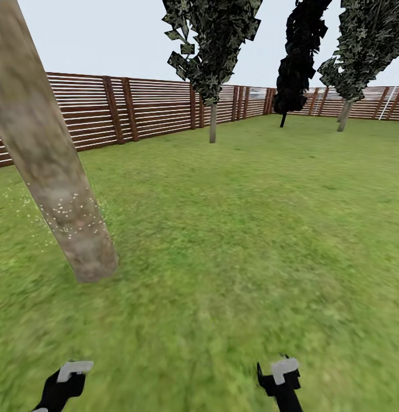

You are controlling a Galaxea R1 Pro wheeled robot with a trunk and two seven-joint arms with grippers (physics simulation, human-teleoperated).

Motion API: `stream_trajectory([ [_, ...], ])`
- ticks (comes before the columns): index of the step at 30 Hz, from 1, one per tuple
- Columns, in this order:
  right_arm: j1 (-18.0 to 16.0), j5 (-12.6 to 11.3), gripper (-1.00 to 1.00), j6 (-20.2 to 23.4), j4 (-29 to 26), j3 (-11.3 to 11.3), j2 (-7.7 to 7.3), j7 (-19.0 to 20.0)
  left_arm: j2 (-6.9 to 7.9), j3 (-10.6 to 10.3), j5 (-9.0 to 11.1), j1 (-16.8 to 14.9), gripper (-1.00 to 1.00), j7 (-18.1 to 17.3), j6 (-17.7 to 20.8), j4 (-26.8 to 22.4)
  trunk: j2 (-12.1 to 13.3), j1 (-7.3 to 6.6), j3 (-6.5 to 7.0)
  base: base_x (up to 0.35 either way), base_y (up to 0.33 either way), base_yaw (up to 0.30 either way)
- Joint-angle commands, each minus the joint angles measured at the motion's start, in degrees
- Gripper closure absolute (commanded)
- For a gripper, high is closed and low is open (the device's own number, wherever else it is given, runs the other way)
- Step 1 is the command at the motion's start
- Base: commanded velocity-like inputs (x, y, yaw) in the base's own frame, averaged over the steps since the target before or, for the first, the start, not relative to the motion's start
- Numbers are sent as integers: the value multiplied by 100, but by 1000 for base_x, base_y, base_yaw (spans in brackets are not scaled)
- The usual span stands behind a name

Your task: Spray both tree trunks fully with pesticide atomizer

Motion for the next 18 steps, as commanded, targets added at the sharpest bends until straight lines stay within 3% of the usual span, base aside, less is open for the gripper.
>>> stream_trajectory([
  [1,17,-206,-100,-39,26,14,13,-239,-5,-13,267,44,100,74,-116,85,0,0,1,0,0,0],
  [2,21,-262,-100,-46,33,15,24,-294,-16,-13,370,54,100,92,-146,150,0,0,1,0,0,0],
  [4,32,-329,-100,-40,60,22,119,-371,-174,-13,521,93,100,119,-186,503,0,0,1,0,0,0],
  [11,638,-336,-100,-30,63,23,156,-391,-152,-11,544,272,100,124,-211,568,0,0,1,0,0,0],
  [18,704,-336,-100,-30,62,20,157,-391,-198,-33,532,275,100,124,-215,539,0,0,1,0,0,0],
])
